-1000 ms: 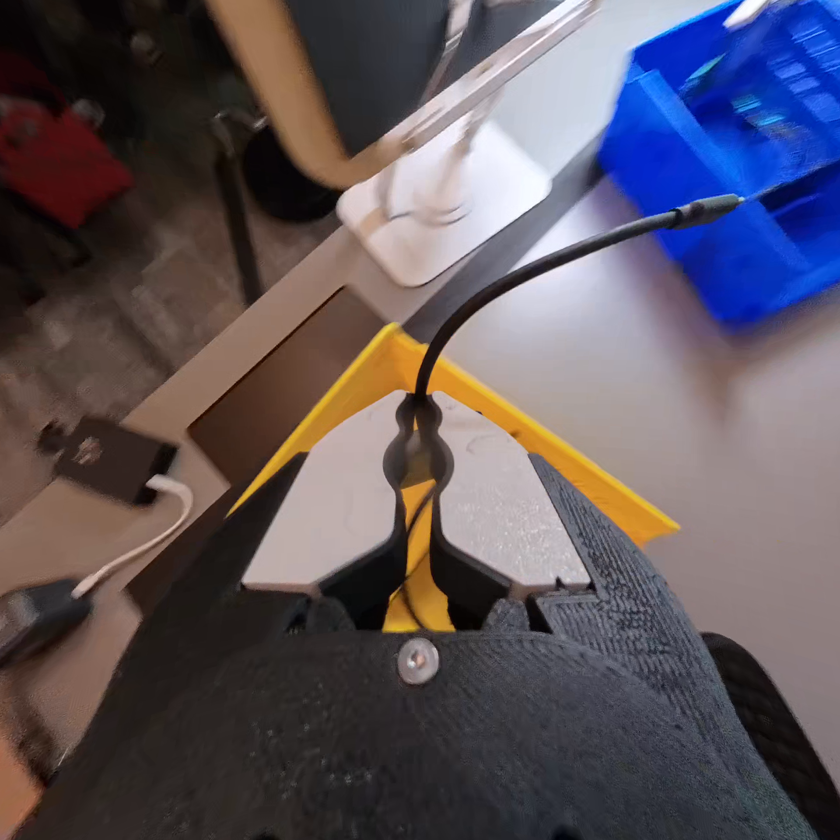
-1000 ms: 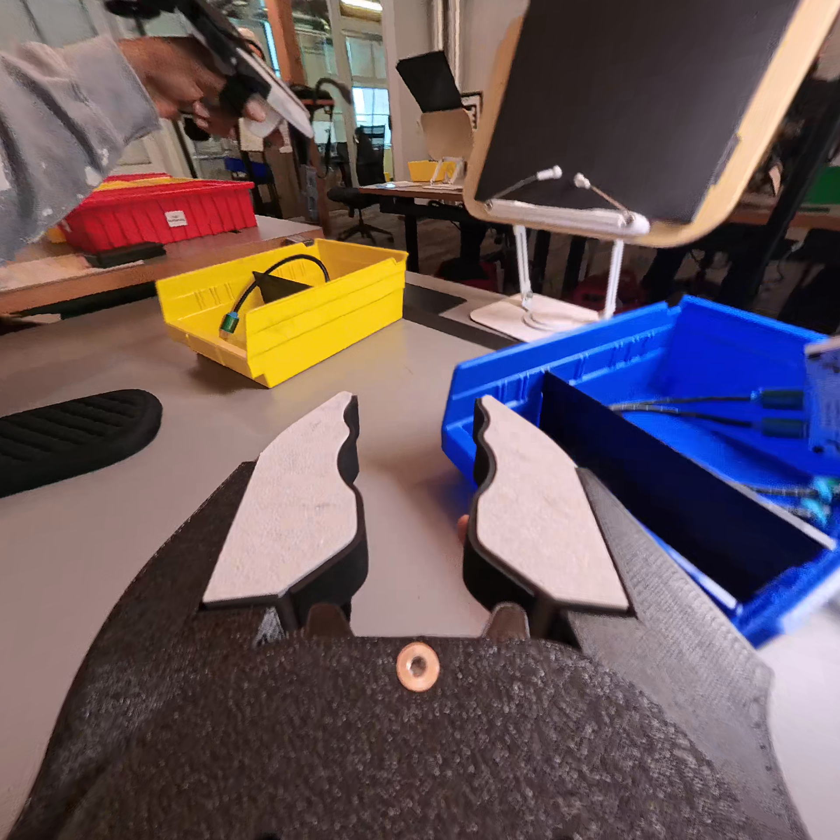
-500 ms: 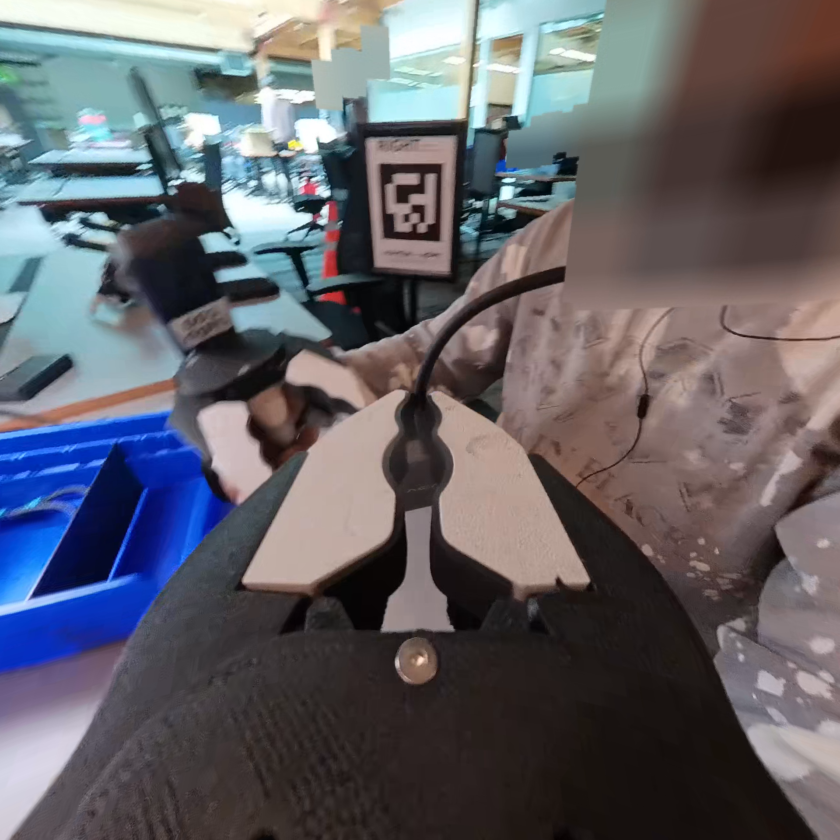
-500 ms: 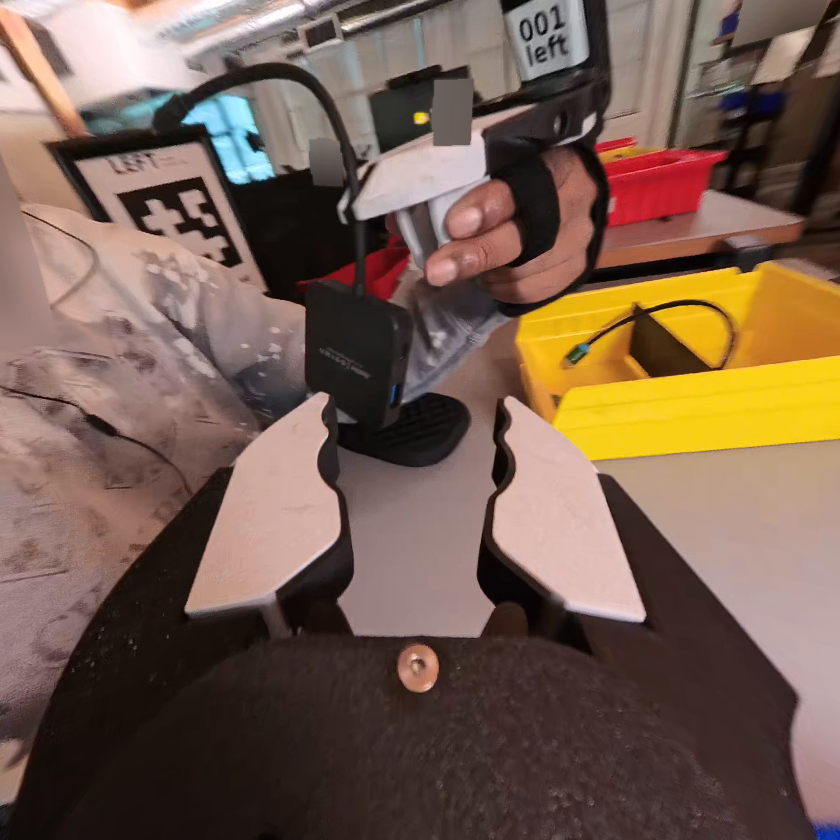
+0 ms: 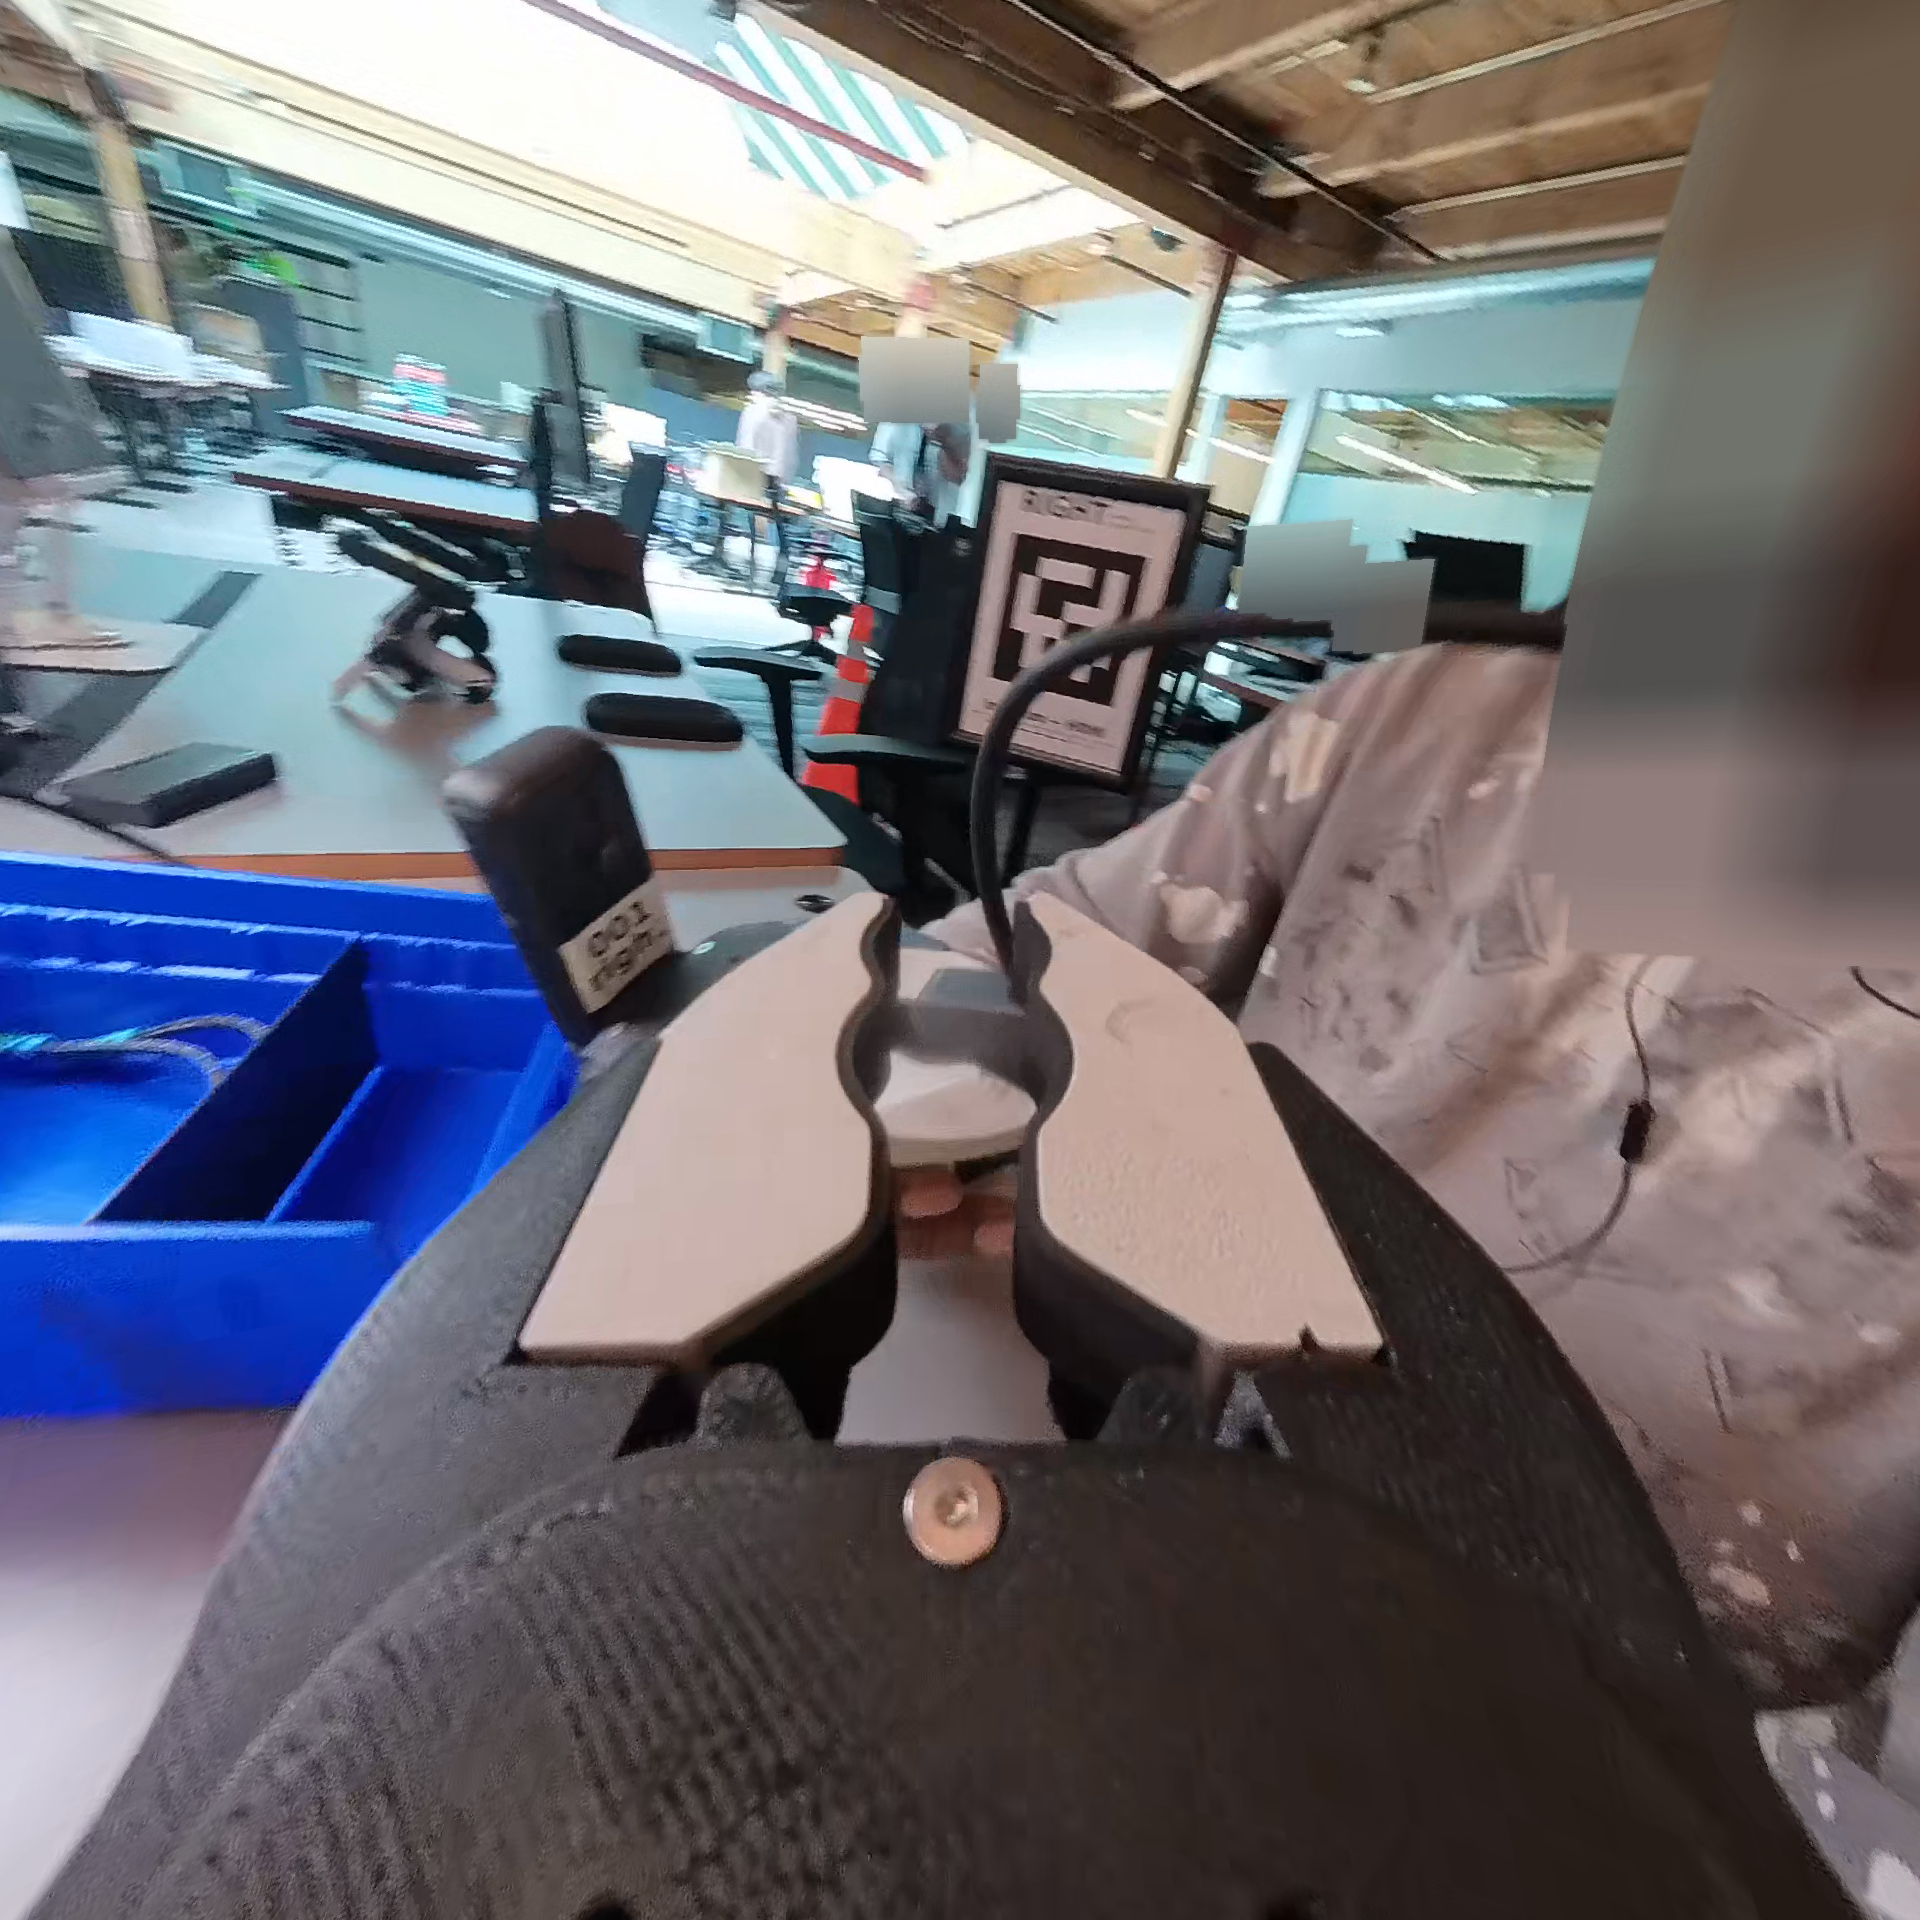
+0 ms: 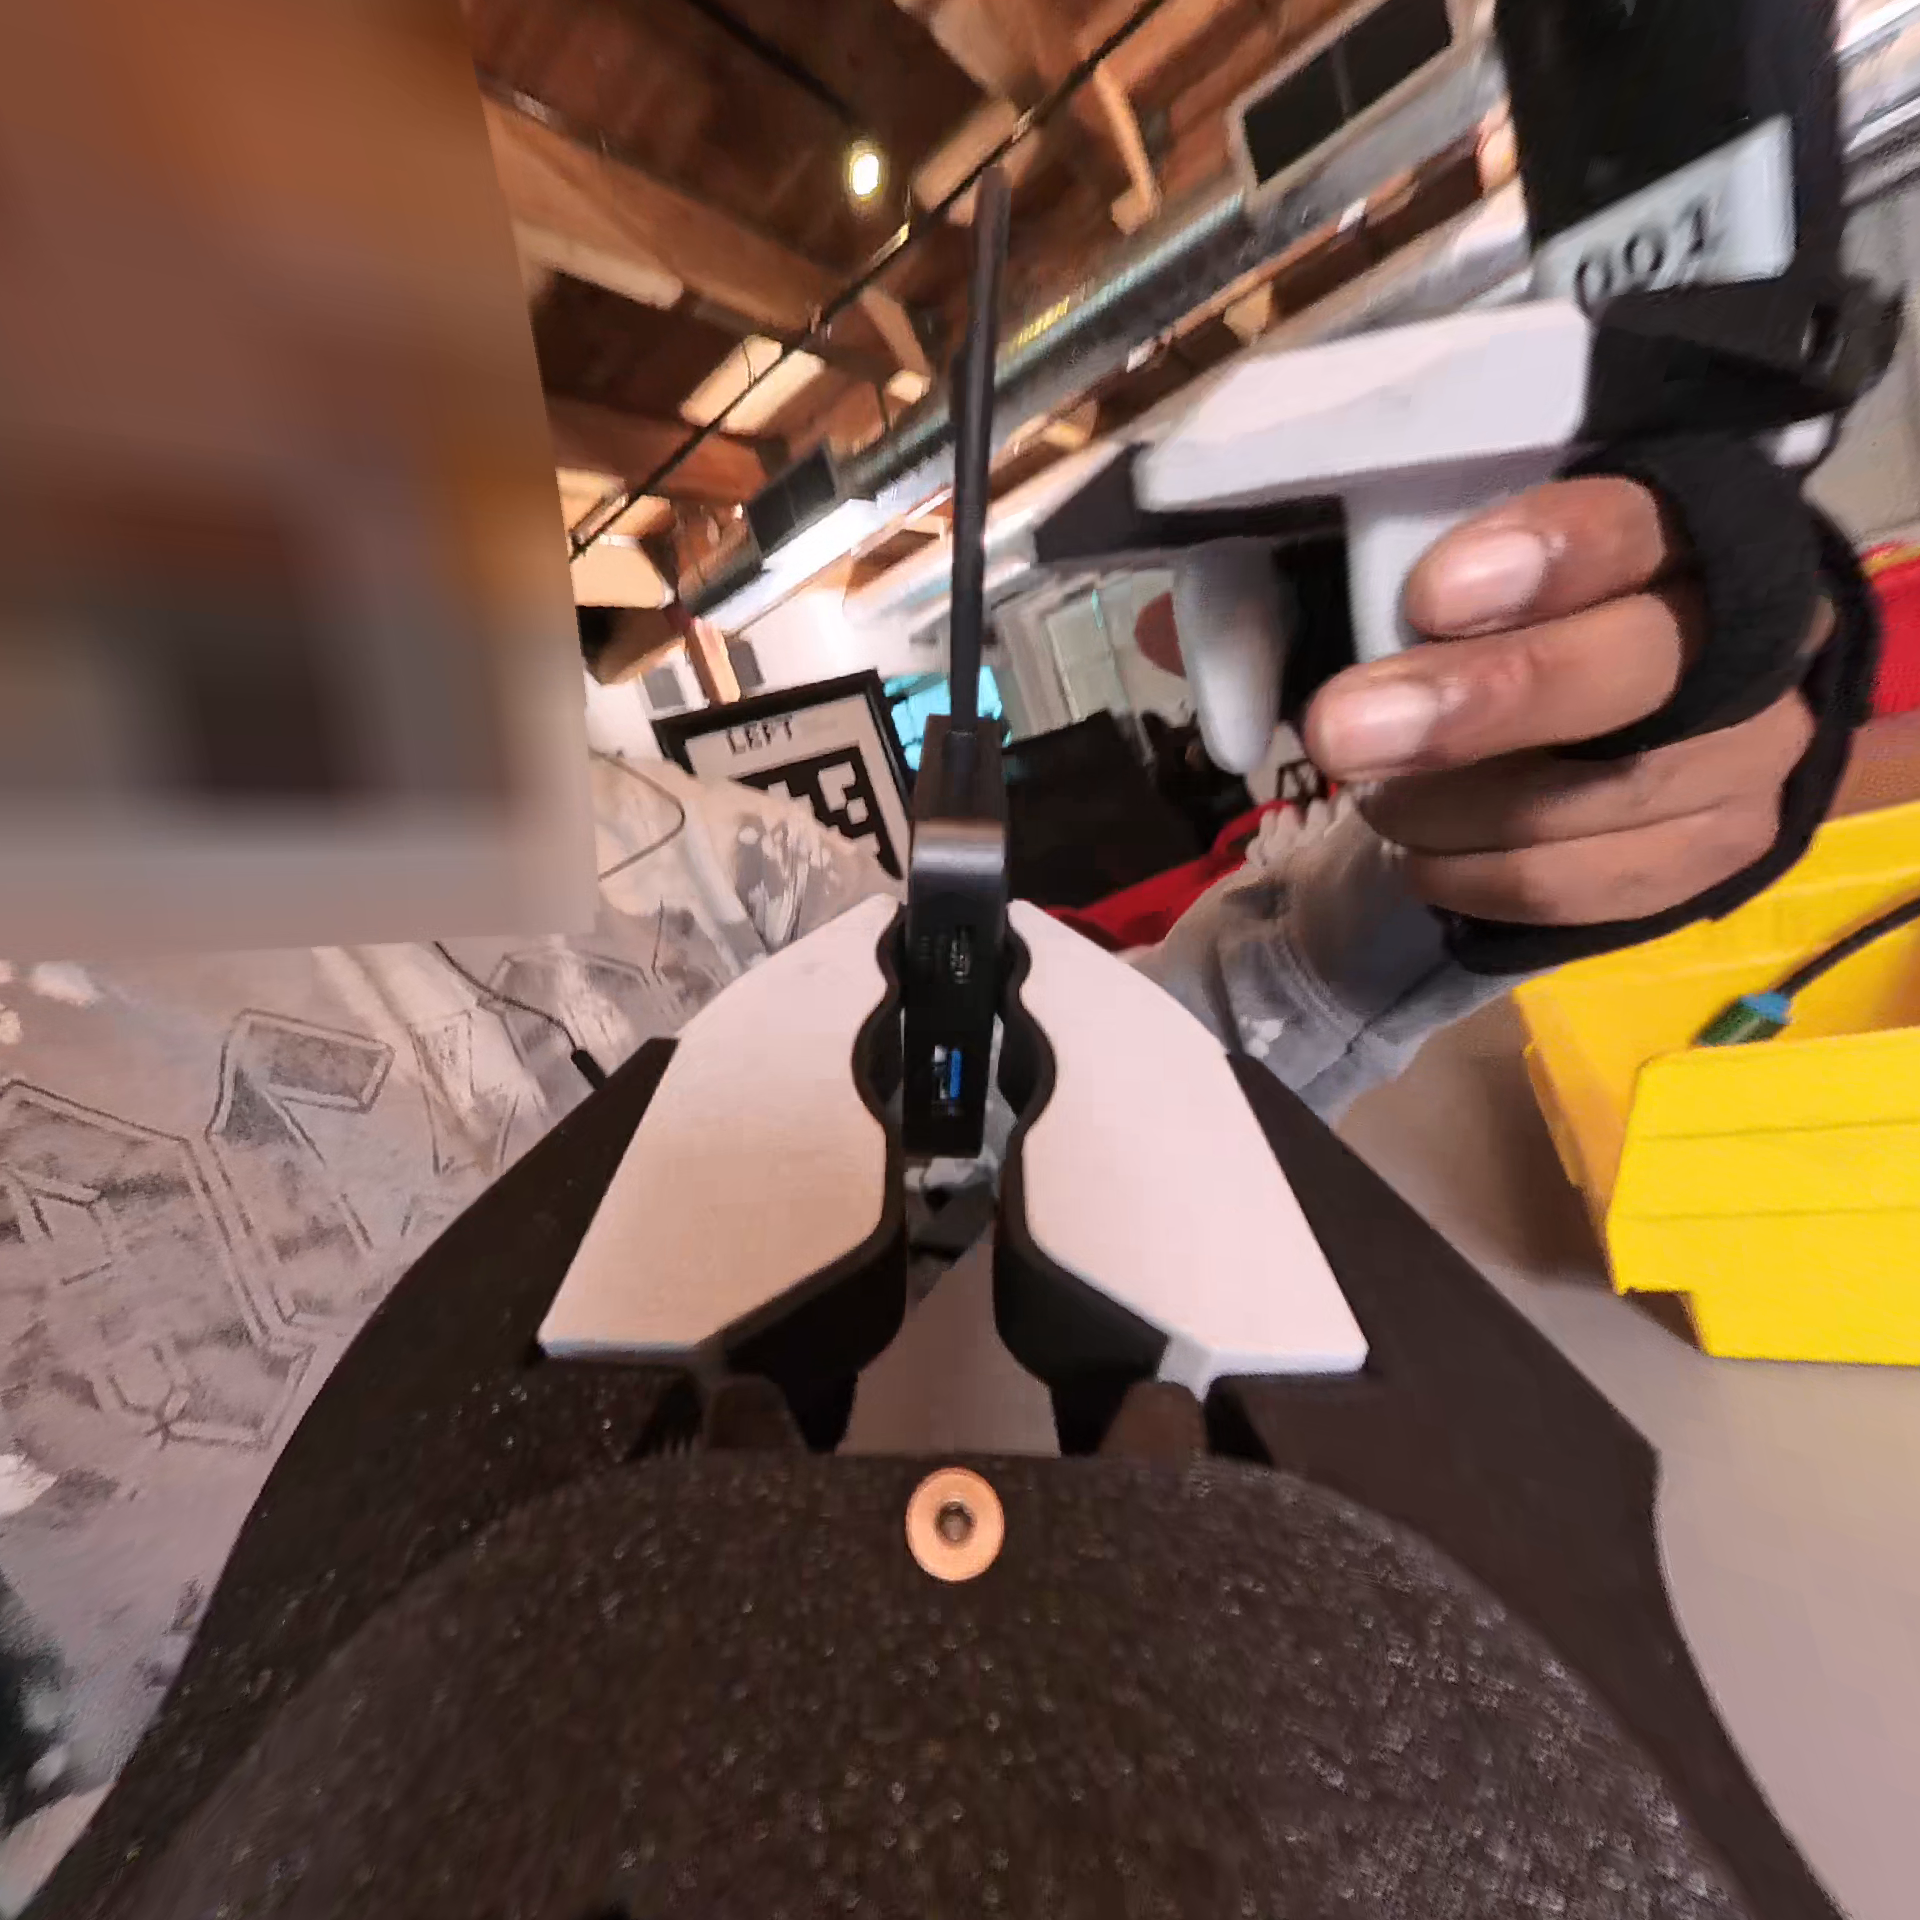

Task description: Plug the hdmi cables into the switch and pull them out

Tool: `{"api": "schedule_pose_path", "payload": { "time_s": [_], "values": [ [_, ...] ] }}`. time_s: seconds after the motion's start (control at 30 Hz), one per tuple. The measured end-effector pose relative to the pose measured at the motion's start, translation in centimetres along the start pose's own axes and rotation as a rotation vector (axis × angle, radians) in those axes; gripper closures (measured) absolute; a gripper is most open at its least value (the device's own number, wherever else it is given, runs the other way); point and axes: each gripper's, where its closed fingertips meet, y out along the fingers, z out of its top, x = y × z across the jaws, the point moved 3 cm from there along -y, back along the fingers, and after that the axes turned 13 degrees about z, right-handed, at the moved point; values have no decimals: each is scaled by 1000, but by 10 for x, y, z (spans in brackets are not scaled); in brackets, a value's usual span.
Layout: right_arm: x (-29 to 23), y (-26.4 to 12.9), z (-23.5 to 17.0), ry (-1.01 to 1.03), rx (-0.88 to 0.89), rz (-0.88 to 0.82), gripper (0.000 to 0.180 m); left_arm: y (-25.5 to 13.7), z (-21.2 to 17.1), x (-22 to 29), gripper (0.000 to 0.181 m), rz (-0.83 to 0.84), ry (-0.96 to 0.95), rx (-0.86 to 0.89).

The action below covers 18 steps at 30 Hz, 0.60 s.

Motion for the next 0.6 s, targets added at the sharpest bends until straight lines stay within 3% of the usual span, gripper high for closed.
{"api": "schedule_pose_path", "payload": {
  "time_s": [0.13, 0.33, 0.43, 0.5, 0.6],
  "values": [
    [-10, -13, 30, -136, 92, -69, 167, -16, 2, -23, 155, 200, -13, -11],
    [-24, -26, 86, -361, 139, -187, 167, -2, 12, -7, 148, 288, 117, -47],
    [-16, -20, 98, -454, 48, -278, 167, 14, 22, -2, 147, 388, 222, -21],
    [-8, -16, 99, -506, -28, -335, 166, 16, 25, -2, 162, 449, 275, -21],
    [3, -15, 89, -538, -198, -421, 166, 5, 19, -5, 166, 514, 378, -104]
  ]
}}
